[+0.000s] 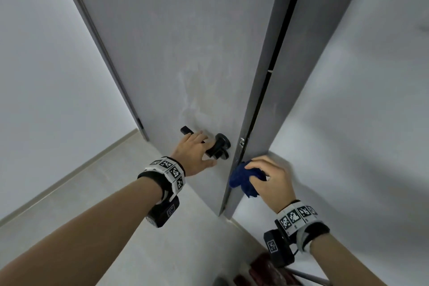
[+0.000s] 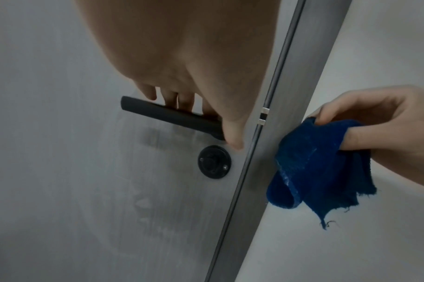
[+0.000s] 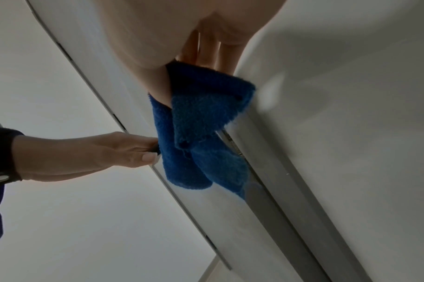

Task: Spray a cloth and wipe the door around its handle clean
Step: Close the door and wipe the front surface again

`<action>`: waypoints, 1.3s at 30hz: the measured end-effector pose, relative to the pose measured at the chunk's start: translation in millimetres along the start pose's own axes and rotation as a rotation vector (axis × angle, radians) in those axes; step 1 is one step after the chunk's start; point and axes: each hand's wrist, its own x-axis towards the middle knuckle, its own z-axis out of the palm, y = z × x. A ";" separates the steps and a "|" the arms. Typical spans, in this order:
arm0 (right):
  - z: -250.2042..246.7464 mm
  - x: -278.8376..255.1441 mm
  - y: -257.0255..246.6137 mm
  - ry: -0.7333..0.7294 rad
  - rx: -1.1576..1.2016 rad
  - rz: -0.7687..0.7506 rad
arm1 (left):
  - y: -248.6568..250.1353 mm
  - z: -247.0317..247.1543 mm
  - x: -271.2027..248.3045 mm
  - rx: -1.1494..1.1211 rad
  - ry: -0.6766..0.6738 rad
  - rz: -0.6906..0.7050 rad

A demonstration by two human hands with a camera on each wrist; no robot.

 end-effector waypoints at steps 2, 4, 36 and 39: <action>-1.6 8.0 -1.6 0.015 -0.005 -0.020 | -12.0 -1.8 5.2 0.052 -0.014 0.021; -0.7 14.9 -8.8 0.033 -0.006 -0.036 | -22.8 -5.7 6.9 0.064 0.009 0.028; 75.3 46.3 -123.4 0.709 -0.437 0.244 | -112.7 -44.3 72.2 -0.196 0.135 0.457; 97.8 60.3 -99.7 0.769 -0.331 0.166 | -144.9 -38.3 75.6 -0.267 0.311 0.435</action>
